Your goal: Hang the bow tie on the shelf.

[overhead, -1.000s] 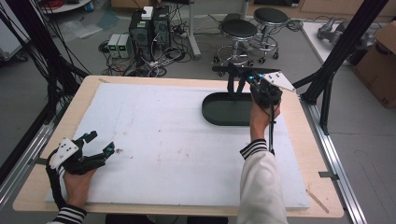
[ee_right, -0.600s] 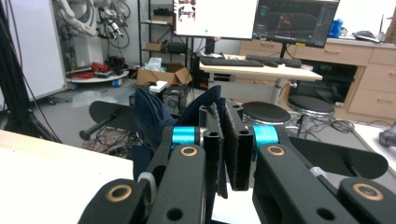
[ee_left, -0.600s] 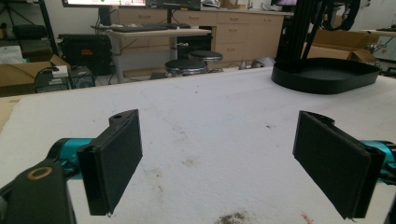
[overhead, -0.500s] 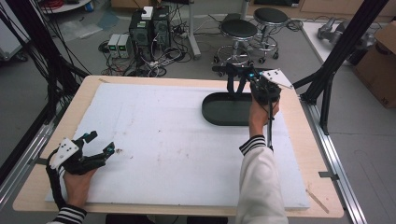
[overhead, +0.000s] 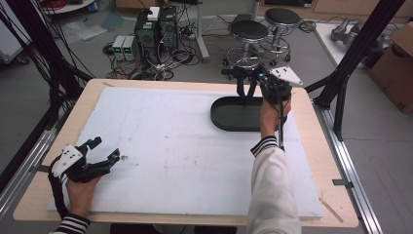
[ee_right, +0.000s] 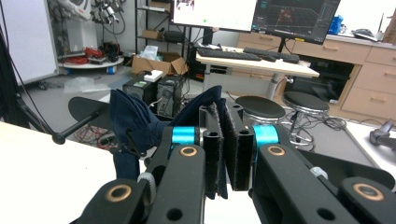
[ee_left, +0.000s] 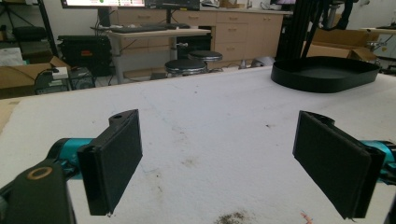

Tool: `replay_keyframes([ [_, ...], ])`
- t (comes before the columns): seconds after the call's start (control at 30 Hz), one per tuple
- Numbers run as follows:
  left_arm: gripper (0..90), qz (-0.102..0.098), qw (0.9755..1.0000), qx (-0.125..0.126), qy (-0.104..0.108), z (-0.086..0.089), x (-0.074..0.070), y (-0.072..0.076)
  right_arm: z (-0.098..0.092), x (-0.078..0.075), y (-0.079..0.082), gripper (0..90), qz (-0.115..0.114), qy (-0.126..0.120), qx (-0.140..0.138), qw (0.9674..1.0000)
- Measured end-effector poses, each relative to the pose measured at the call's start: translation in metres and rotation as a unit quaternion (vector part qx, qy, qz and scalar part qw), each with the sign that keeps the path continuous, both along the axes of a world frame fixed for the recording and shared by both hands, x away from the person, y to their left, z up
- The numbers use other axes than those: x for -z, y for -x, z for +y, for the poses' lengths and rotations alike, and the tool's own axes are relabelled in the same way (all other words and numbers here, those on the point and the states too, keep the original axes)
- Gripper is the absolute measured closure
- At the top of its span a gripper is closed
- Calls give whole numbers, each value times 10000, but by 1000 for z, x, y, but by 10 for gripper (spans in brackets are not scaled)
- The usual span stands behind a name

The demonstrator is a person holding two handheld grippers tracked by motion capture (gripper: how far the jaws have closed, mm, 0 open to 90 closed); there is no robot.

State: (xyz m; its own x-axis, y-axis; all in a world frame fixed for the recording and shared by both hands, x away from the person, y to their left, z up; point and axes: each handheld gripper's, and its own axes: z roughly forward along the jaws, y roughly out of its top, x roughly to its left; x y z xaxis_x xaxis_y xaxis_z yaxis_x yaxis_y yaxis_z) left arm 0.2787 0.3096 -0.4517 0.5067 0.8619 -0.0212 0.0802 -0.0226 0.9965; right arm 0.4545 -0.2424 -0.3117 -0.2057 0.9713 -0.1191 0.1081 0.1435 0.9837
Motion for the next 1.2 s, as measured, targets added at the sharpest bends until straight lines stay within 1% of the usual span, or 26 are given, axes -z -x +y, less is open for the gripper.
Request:
replay_keyframes([
  [0.13,159,-15,10000,17,-36,0,0,0,-1,3,-5,864,50,31,79,10000],
  [0.17,160,-13,10000,17,-31,0,0,0,-1,4,-6,864,91,32,96,9999],
  [0.37,160,-12,10000,17,-23,0,0,0,-4,7,-9,863,141,75,132,9998],
  [0.5,160,-12,10000,14,-30,-1,0,0,-4,7,-11,858,154,103,62,9998],
  [0.57,160,-17,10000,18,-36,-1,0,0,-1,7,-12,853,205,154,32,9997],
  [0.67,159,-22,10000,14,-49,-1,0,0,2,8,-14,843,255,300,-18,9992],
  [0.77,160,-21,10000,16,-57,-1,0,1,3,10,-15,825,362,339,-4,9988],
  [0.87,160,-15,10000,20,-53,-1,0,0,3,10,-15,811,416,386,12,9984],
  [0.93,160,-14,10000,20,-52,-1,0,1,3,10,-15,787,457,505,52,9977],
  [1.0,160,-13,10000,22,-58,-1,0,1,3,9,-14,783,455,601,104,9971],
  [1.1,160,-20,10000,17,-51,-1,0,0,3,8,-12,766,406,606,148,9972],
  [1.2,160,-20,10000,20,-65,0,0,1,3,7,-11,737,407,647,167,9969],
])
